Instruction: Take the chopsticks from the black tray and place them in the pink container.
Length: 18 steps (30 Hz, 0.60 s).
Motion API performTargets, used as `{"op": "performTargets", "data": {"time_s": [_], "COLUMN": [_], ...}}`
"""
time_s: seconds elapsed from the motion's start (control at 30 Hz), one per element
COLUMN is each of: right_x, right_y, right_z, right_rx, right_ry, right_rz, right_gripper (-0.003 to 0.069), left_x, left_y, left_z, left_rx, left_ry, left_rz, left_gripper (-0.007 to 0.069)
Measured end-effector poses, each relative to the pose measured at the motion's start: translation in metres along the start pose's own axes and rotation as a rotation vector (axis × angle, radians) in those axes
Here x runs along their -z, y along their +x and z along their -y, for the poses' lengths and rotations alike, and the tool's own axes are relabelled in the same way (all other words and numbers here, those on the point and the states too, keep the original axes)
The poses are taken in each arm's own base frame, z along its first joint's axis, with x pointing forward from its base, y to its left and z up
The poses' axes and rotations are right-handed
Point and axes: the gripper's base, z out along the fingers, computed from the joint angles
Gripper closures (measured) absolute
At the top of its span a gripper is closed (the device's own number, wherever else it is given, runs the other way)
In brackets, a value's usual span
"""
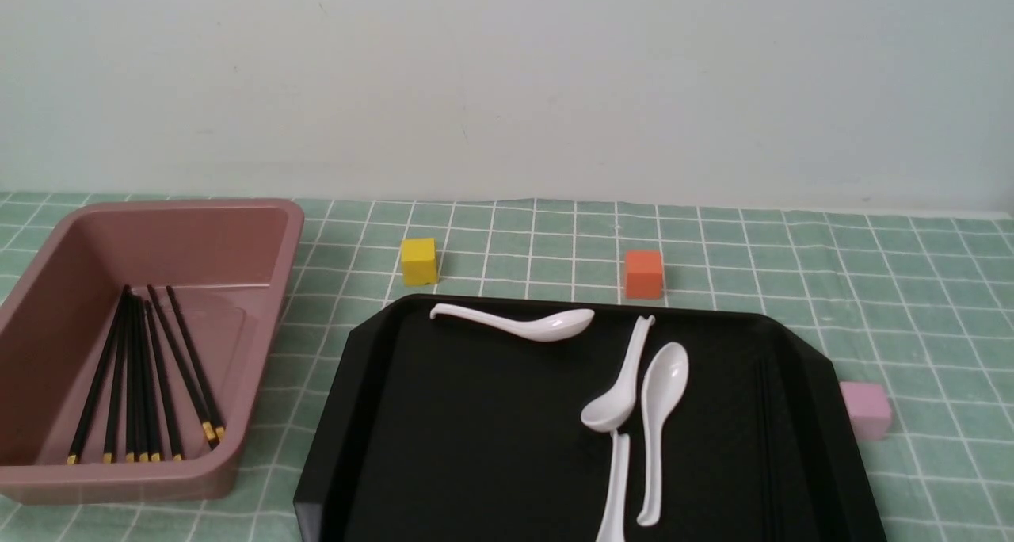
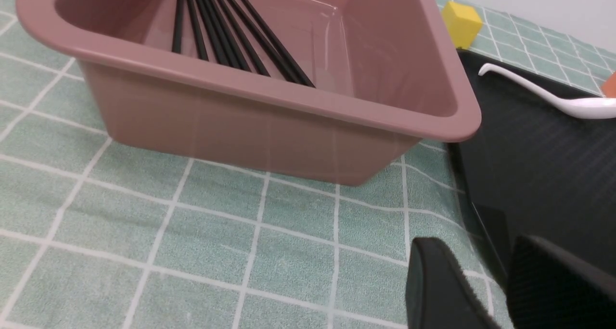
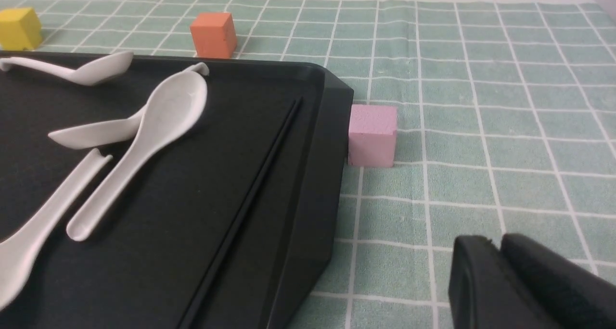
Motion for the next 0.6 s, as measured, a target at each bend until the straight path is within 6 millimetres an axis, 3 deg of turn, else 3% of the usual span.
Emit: {"op": "performTargets", "data": {"time_s": [0.6], "right_x": [0.0000], "right_y": [0.0000], "right_z": [0.0000], "right_rx": [0.000], "right_ry": [0.000], "right_rz": [0.000], "right_gripper": [0.0549], "left_x": [0.0000], "left_y": [0.0000], "left_z": [0.0000], "left_rx": [0.000], "left_ry": [0.000], "left_rz": [0.000], "left_gripper": [0.0386]}}
